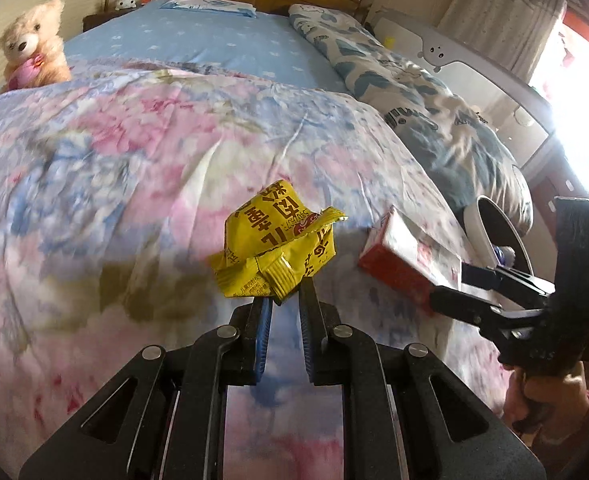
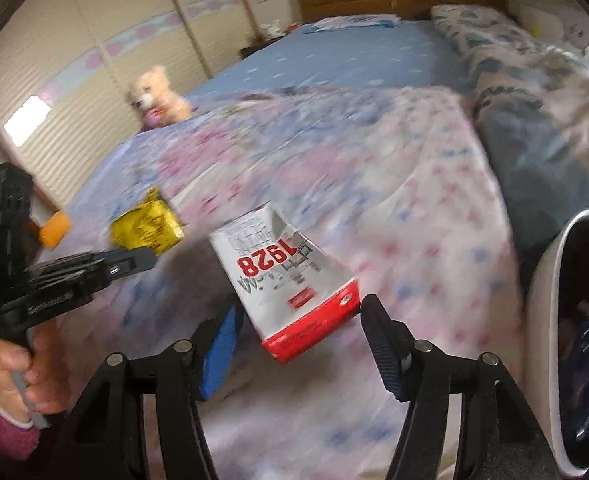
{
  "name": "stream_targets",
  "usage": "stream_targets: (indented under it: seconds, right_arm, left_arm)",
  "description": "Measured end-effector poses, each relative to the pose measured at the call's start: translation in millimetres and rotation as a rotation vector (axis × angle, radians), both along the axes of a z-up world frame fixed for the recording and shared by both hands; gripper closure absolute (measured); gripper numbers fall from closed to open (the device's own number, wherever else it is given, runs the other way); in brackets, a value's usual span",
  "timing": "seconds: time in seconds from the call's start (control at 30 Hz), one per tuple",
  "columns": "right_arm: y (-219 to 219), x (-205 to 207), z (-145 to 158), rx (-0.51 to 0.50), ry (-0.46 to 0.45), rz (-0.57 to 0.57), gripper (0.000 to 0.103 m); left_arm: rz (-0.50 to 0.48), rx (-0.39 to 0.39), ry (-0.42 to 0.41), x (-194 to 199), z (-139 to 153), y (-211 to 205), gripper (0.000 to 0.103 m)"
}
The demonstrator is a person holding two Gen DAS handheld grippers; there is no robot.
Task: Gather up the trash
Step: 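Grasp the red-and-white milk box with the right tool while the left tool grasps the yellow wrapper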
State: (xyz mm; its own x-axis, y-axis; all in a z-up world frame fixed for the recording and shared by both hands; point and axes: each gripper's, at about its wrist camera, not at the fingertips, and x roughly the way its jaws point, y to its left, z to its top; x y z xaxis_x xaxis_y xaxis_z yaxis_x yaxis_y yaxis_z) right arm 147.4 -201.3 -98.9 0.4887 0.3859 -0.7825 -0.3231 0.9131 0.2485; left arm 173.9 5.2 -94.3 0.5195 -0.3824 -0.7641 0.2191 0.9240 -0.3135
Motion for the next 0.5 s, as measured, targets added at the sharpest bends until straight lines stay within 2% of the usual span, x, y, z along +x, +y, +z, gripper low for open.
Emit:
stream_targets:
  seconds: [0.07, 0.27, 0.4, 0.43, 0.47, 0.5]
  right_arm:
    - [1, -6, 1, -0.009, -0.014, 0.029, 0.024]
    - [17, -3, 12, -0.130, -0.115, 0.118, 0.023]
    - [29, 8, 4, -0.125, -0.098, 0.151, 0.024]
    - [30, 10, 0, -0.128, -0.083, 0.148, 0.030]
    - [31, 11, -3, -0.129, -0.066, 0.142, 0.048]
    - [31, 10, -7, -0.128, -0.055, 0.128, 0.047]
  left_arm:
    - [0.002, 0.001, 0.001, -5, -1, 4, 0.090]
    - [0.013, -0.005, 0.001, -16, -1, 7, 0.090]
    - [0.015, 0.000, -0.010, -23, 3, 4, 0.090]
    - [0.014, 0.000, -0.011, -24, 4, 3, 0.090]
    - [0.013, 0.001, -0.012, -25, 5, 2, 0.090]
    - [0.013, 0.006, -0.012, -26, 6, 0, 0.090]
